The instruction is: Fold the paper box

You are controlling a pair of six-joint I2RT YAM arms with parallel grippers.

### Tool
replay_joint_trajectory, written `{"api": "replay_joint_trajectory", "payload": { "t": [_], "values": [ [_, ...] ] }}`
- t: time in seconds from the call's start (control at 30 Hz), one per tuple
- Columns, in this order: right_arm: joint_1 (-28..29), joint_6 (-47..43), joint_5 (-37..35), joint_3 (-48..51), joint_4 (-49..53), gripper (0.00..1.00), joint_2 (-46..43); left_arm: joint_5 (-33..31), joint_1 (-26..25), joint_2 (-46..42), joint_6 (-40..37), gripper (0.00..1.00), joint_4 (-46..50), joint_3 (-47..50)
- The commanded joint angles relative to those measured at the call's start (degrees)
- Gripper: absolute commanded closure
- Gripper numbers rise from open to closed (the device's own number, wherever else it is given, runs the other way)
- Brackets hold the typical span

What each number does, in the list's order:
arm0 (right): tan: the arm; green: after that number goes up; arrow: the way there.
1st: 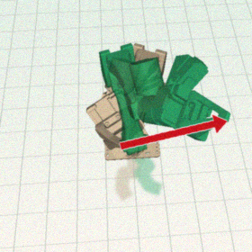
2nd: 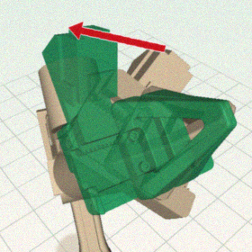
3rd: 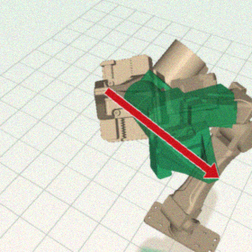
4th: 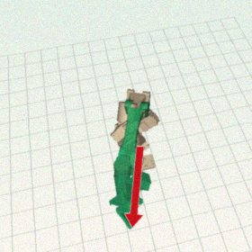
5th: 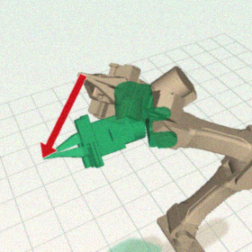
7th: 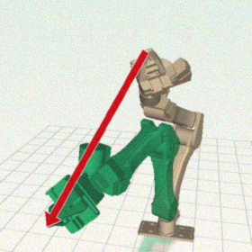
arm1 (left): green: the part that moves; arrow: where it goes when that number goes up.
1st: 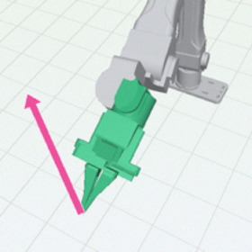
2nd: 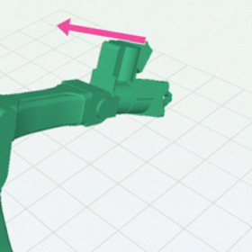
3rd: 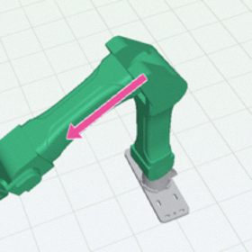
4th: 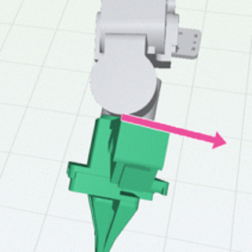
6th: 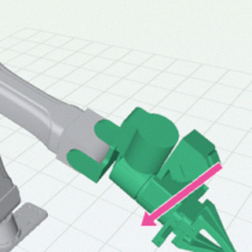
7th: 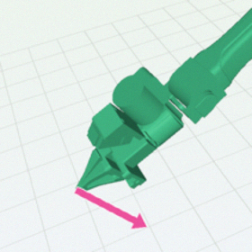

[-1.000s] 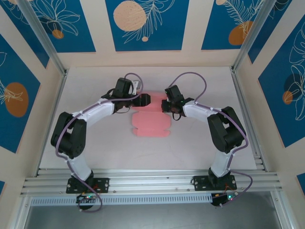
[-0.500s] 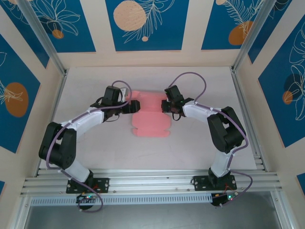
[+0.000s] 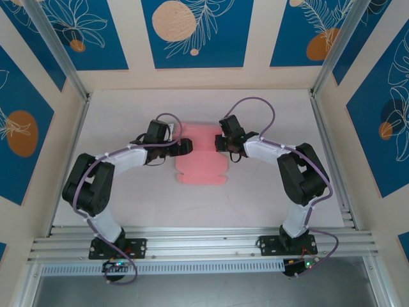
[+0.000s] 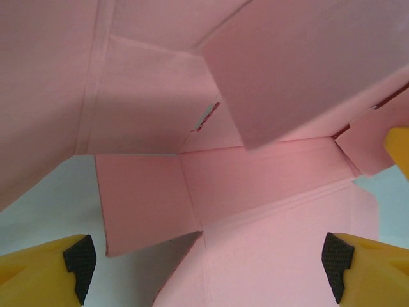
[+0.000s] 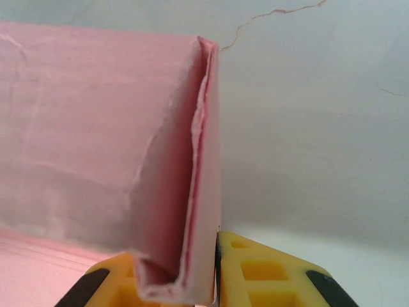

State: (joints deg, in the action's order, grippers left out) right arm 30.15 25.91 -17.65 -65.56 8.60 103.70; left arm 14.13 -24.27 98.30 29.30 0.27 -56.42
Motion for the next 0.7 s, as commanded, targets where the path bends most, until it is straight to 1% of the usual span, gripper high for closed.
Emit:
{"api": "replay_joint_trajectory", "payload": {
  "t": [0.0, 0.07, 0.37, 0.6, 0.67],
  "values": [
    [0.52, 0.46, -0.61, -1.58, -0.55, 0.83, -1.97, 1.29, -0.7, 0.98, 0.41, 0.09, -2.71, -2.75],
    [0.63, 0.51, -0.63, -1.68, -0.54, 0.83, -1.92, 1.74, -1.03, 1.4, 0.27, 0.12, -3.19, -3.4],
    [0.79, 0.81, -0.7, -1.76, -0.58, 0.83, -1.33, 2.74, -3.33, 2.6, -0.1, 0.13, -5.37, -4.84],
    [1.18, 1.06, -0.45, -2.02, -0.56, 0.83, -0.82, 4.94, -3.53, 5.14, 1.64, 0.16, -9.51, -4.44],
    [1.16, 1.14, -0.45, -2.12, -0.51, 0.83, -0.59, 4.59, -3.5, 4.65, 1.48, 0.17, -9.72, -3.97]
  ]
}}
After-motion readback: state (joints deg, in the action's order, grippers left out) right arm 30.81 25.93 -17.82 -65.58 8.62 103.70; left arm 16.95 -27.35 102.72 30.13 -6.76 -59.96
